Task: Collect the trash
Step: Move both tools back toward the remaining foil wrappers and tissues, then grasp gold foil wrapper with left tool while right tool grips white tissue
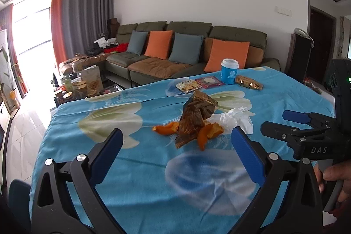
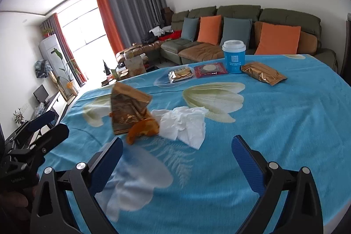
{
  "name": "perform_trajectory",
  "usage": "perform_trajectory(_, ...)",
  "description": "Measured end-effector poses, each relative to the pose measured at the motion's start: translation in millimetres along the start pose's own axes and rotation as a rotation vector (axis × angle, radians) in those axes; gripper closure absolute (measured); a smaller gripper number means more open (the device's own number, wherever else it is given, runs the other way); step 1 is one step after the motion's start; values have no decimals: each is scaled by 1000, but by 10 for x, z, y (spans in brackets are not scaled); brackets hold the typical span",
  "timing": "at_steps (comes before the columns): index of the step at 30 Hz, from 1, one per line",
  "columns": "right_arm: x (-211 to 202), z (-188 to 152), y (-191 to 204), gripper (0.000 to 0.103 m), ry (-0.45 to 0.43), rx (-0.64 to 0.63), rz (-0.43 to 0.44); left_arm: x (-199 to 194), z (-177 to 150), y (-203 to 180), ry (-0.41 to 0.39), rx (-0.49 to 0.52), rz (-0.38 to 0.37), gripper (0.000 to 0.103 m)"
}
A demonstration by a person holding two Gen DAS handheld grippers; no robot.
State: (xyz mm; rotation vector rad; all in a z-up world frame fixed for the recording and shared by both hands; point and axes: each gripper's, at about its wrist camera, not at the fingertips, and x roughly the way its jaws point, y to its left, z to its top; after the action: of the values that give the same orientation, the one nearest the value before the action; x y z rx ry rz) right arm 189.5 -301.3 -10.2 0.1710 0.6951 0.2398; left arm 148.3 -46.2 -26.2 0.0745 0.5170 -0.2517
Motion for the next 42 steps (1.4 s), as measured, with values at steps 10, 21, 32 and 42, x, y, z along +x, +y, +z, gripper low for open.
perform_trajectory(10, 461, 225, -110, 10, 88, -8, -4, 739, 233, -68, 71, 9, -41, 6)
perform_trajectory(21, 808, 299, -170, 20, 204, -19, 57, 1283, 314, -87, 168, 5, -95, 39)
perform_trajectory(32, 989, 307, -162, 73, 271, -82, 139, 1366, 197, -114, 219, -32, -137, 98)
perform_trajectory(42, 858, 409, -266, 90, 205, -52, 195, 975, 230, 128, 151, -163, -63, 102)
